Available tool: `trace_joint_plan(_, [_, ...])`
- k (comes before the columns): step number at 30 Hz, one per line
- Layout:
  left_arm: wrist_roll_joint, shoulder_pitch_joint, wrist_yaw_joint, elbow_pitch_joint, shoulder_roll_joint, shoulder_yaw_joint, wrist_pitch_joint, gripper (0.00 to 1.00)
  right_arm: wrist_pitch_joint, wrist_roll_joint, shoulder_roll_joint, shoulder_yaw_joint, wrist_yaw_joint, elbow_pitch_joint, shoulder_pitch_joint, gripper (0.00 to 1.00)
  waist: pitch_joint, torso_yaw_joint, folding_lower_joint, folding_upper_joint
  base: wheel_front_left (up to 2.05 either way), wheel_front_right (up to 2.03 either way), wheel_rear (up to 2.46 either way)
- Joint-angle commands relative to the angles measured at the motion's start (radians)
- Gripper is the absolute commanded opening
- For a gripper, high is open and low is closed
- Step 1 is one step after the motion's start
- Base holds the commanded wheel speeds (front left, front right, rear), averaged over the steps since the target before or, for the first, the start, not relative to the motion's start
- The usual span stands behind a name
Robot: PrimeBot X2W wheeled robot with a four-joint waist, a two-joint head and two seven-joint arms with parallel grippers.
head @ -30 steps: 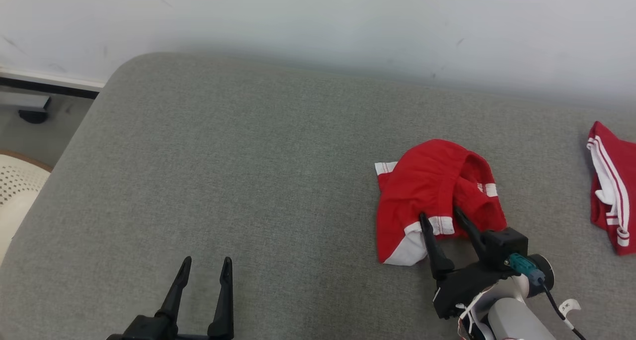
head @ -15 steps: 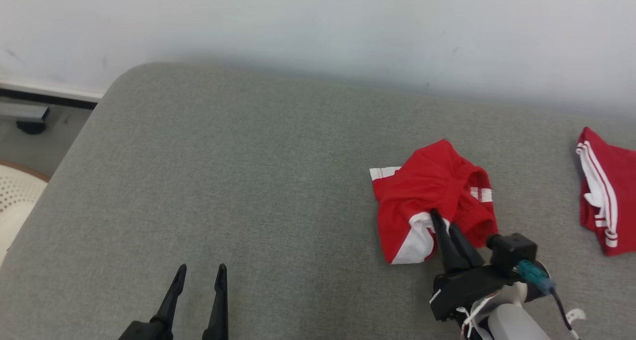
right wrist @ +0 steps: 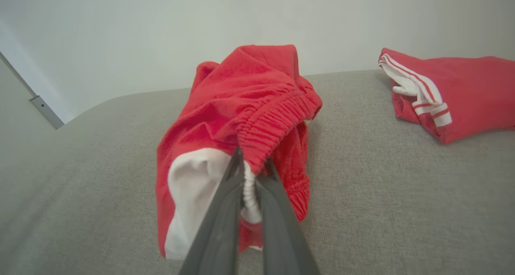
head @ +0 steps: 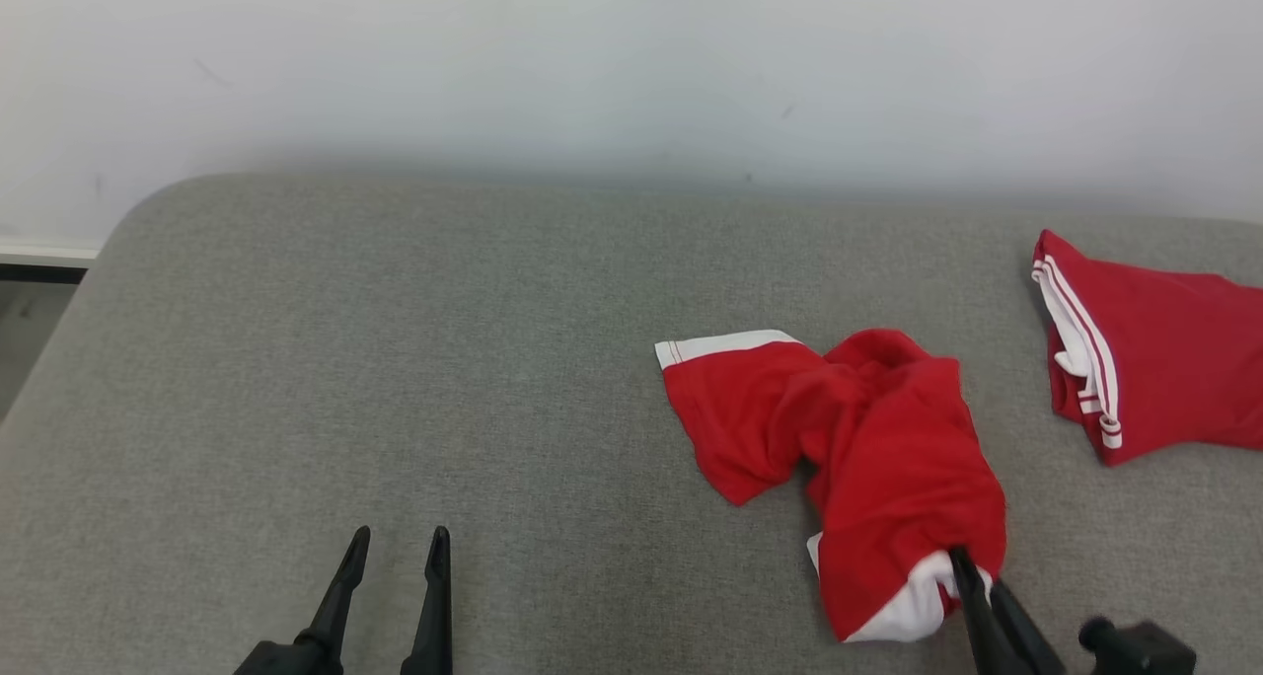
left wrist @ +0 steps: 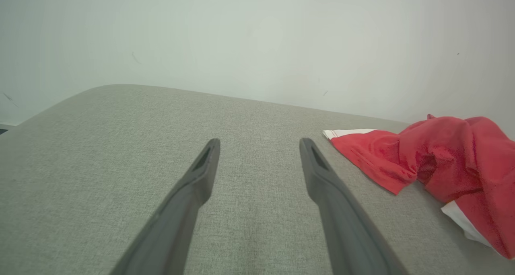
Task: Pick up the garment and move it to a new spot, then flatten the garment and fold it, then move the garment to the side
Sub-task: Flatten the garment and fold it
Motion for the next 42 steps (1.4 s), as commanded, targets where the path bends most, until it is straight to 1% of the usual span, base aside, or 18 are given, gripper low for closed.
trace_joint_plan(1, [-0.005,-0.013,0.001,-0.001,0.001,-0.001,-0.005,1.00,0.000,0.016,0.001,-0.006,0.001,-0.004,0.023,0.00,0.018,-0.018,0.0000,0.0000,0.00,0.00,0.00])
trace_joint_plan(5, [-0.008,-0.025,0.000,0.003,0.001,-0.010,-0.005,1.00,0.013,0.006,-0.005,-0.003,0.001,0.024,0.087,0.00,0.042,-0.031,0.0000,0.0000,0.00,0.00,0.00])
trace_joint_plan(8, [-0.007,-0.037,0.000,0.003,0.001,-0.007,-0.005,1.00,0.010,-0.012,-0.006,0.009,0.001,0.070,0.080,0.00,0.052,-0.040,0.0000,0.0000,0.00,0.00,0.00])
trace_joint_plan(9, [-0.007,-0.039,0.000,0.004,0.001,-0.005,-0.005,1.00,0.007,-0.013,0.003,0.003,0.001,0.083,0.073,0.11,0.053,-0.041,0.0000,0.0000,0.00,0.00,0.00])
trace_joint_plan(10, [-0.005,-0.039,-0.001,0.005,0.001,-0.004,-0.005,1.00,0.006,-0.021,0.008,-0.002,0.001,0.088,0.064,0.73,0.052,-0.042,0.0000,0.0000,0.00,0.00,0.00])
trace_joint_plan(11, [-0.004,-0.037,-0.001,0.006,0.001,-0.002,-0.005,1.00,0.002,-0.031,0.012,-0.007,0.001,0.089,0.058,1.00,0.051,-0.045,0.0000,0.0000,0.00,0.00,0.00])
trace_joint_plan(14, [0.002,-0.028,-0.002,0.008,0.001,0.002,-0.005,1.00,-0.001,-0.065,0.025,-0.036,0.001,0.076,0.046,1.00,0.042,-0.052,0.0000,0.0000,0.00,0.00,0.00])
trace_joint_plan(21, [0.003,-0.031,-0.002,0.006,0.001,-0.002,-0.006,1.00,-0.001,-0.125,0.076,-0.137,0.001,-0.098,0.066,1.00,0.034,-0.075,0.0000,0.0000,0.00,0.00,0.00])
trace_joint_plan(24, [0.003,-0.045,-0.003,0.007,0.001,-0.013,-0.006,1.00,-0.001,-0.138,0.099,-0.154,0.001,-0.160,0.069,1.00,0.039,-0.091,0.0000,0.0000,0.00,0.00,0.00])
trace_joint_plan(28, [0.017,-0.074,-0.006,0.017,0.001,-0.051,-0.006,1.00,-0.001,-0.144,0.130,-0.161,0.001,-0.202,0.062,1.00,0.052,-0.110,0.0000,0.0000,0.00,0.00,0.00])
trace_joint_plan(30, [0.020,-0.089,-0.008,0.038,0.001,-0.085,-0.006,1.00,-0.001,-0.143,0.144,-0.161,0.001,-0.203,0.062,1.00,0.057,-0.120,0.0000,0.0000,0.00,0.00,0.00])
trace_joint_plan(32, [0.022,-0.112,-0.010,0.075,0.000,-0.141,-0.006,1.00,-0.001,-0.145,0.156,-0.153,0.001,-0.197,0.060,1.00,0.063,-0.133,0.0000,0.0000,0.00,0.00,0.00])
trace_joint_plan(34, [0.023,-0.147,-0.007,0.109,0.000,-0.208,-0.006,1.00,-0.001,-0.150,0.165,-0.142,0.001,-0.190,0.052,1.00,0.071,-0.151,0.0000,0.0000,0.00,0.00,0.00])
trace_joint_plan(35, [0.015,-0.180,-0.008,0.154,0.002,-0.278,-0.006,1.00,-0.001,-0.150,0.171,-0.137,0.001,-0.183,0.040,1.00,0.080,-0.170,0.0000,0.0000,0.00,0.00,0.00])
trace_joint_plan(37, [0.004,-0.220,-0.008,0.207,0.002,-0.333,-0.006,1.00,-0.001,-0.148,0.177,-0.135,0.001,-0.179,0.024,1.00,0.091,-0.192,0.0000,0.0000,0.00,0.00,0.00])
trace_joint_plan(41, [-0.030,-0.303,-0.008,0.297,0.002,-0.414,-0.006,1.00,-0.001,-0.141,0.184,-0.134,0.001,-0.173,0.001,1.00,0.113,-0.237,0.0000,0.0000,0.00,0.00,0.00])
trace_joint_plan(42, [-0.030,-0.303,-0.008,0.297,0.002,-0.414,-0.006,1.00,-0.001,-0.141,0.184,-0.134,0.001,-0.173,0.001,1.00,0.113,-0.237,0.0000,0.0000,0.00,0.00,0.00])
